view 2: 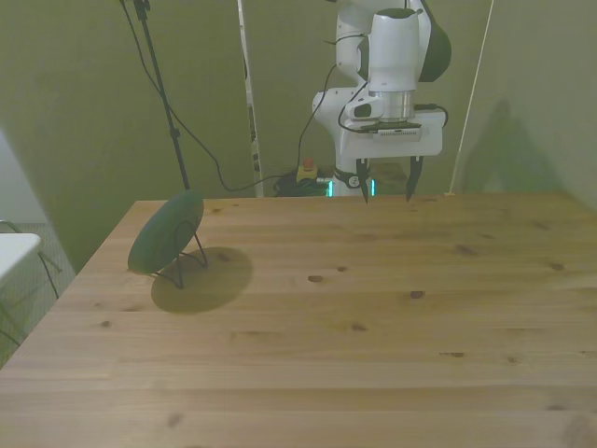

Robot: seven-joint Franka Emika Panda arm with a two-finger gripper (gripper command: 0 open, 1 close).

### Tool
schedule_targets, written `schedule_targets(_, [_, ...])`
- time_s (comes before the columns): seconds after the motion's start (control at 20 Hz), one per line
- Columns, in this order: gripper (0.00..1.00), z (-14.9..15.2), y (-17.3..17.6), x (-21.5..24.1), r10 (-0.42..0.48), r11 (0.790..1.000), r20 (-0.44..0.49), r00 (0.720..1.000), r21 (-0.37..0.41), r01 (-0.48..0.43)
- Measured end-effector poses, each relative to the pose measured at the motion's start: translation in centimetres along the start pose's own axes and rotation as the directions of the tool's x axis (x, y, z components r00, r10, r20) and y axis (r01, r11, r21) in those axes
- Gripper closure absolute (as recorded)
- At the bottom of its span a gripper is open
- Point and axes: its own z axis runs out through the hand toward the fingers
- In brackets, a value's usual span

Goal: Unload the plate

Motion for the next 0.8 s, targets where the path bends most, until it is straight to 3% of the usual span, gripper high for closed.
schedule_targets(0.15, [0.00,0.0,0.5,0.4,0.016,1.000,0.004,1.000,-0.010,-0.016])
schedule_targets(0.3, [0.00,-2.4,3.0,4.0,0.102,0.995,-0.021,0.995,-0.005,-0.102])
schedule_targets(0.55, [0.00,-6.9,8.2,11.1,0.251,0.968,-0.083,0.964,0.013,-0.251])
schedule_targets(0.8, [0.00,-9.3,12.3,18.1,0.359,0.933,-0.121,0.926,0.037,-0.357])
